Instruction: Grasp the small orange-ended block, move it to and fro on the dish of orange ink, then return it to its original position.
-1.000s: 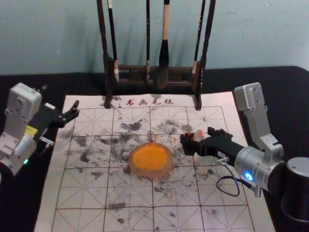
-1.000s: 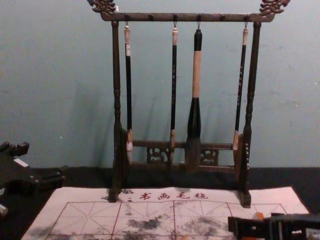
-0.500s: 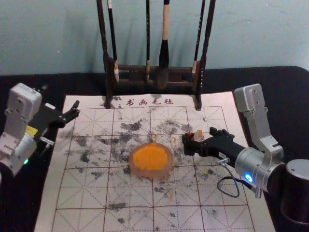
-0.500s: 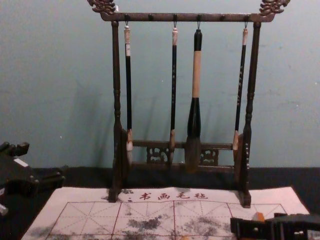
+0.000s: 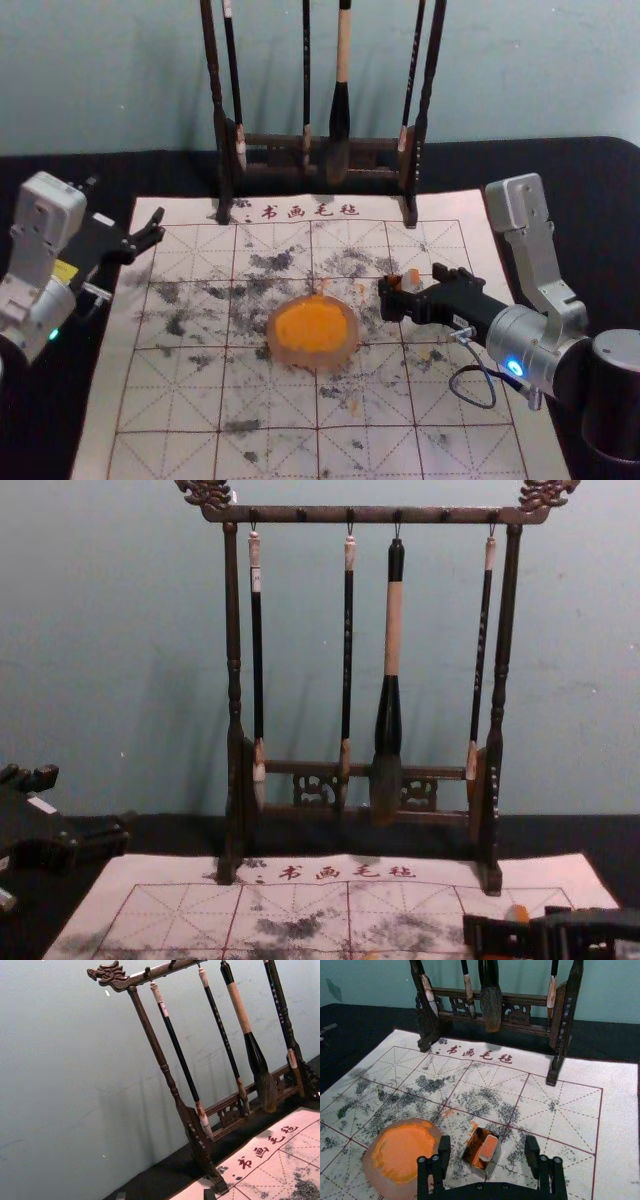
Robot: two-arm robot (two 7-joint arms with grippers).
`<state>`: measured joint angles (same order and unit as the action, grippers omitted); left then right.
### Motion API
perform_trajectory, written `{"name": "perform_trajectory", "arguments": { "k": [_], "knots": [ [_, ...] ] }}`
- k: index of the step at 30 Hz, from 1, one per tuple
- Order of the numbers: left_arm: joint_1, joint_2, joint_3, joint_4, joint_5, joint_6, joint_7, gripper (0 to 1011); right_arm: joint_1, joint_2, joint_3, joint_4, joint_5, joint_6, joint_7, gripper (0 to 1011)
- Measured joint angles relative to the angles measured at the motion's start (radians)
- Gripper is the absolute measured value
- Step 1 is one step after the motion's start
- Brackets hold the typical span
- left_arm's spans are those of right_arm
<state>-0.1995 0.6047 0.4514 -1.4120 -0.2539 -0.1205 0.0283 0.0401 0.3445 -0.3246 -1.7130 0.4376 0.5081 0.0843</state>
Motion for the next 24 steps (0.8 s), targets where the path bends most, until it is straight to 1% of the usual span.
{"name": "perform_trajectory", "arguments": {
  "k": [1, 2, 4, 5, 8, 9, 11, 12, 15, 16, 18, 19, 24],
  "knots": [
    [0.000, 0.000, 0.000, 0.000, 0.000, 0.000, 0.000, 1001, 0.000, 0.000, 0.000, 0.000, 0.000, 0.000, 0.000, 942],
    [0.000, 0.000, 0.000, 0.000, 0.000, 0.000, 0.000, 1002, 0.000, 0.000, 0.000, 0.000, 0.001, 0.000, 0.000, 903],
    [0.000, 0.000, 0.000, 0.000, 0.000, 0.000, 0.000, 1001, 0.000, 0.000, 0.000, 0.000, 0.001, 0.000, 0.000, 868],
    [0.000, 0.000, 0.000, 0.000, 0.000, 0.000, 0.000, 1001, 0.000, 0.000, 0.000, 0.000, 0.002, 0.000, 0.000, 818],
    [0.000, 0.000, 0.000, 0.000, 0.000, 0.000, 0.000, 1001, 0.001, 0.001, -0.001, 0.000, 0.002, 0.000, 0.000, 763],
    [0.000, 0.000, 0.000, 0.000, 0.000, 0.000, 0.000, 1001, 0.001, 0.001, -0.001, 0.000, 0.002, 0.000, 0.000, 708],
    [0.000, 0.000, 0.000, 0.000, 0.000, 0.000, 0.000, 1001, 0.001, 0.001, -0.001, 0.001, 0.002, 0.000, 0.000, 678],
    [0.000, 0.000, 0.000, 0.000, 0.000, 0.000, 0.000, 1001, 0.001, 0.001, -0.001, 0.001, 0.003, 0.000, 0.000, 611],
    [0.000, 0.000, 0.000, 0.000, 0.000, 0.000, 0.000, 1001, 0.001, 0.001, -0.001, 0.001, 0.003, 0.000, 0.000, 548],
    [0.000, 0.000, 0.000, 0.000, 0.000, 0.000, 0.000, 1001, 0.001, 0.001, -0.001, 0.001, 0.003, 0.000, 0.000, 487],
    [0.000, 0.000, 0.000, 0.000, 0.000, 0.000, 0.000, 1001, 0.001, 0.001, -0.001, 0.001, 0.003, 0.000, 0.000, 448],
    [0.000, 0.000, 0.000, 0.000, 0.000, 0.000, 0.000, 1001, 0.001, 0.001, -0.001, 0.001, 0.003, 0.000, 0.000, 388],
    [0.000, 0.000, 0.000, 0.000, 0.000, 0.000, 0.000, 1001, 0.001, 0.001, -0.001, 0.001, 0.004, 0.000, 0.000, 243]
  ]
}}
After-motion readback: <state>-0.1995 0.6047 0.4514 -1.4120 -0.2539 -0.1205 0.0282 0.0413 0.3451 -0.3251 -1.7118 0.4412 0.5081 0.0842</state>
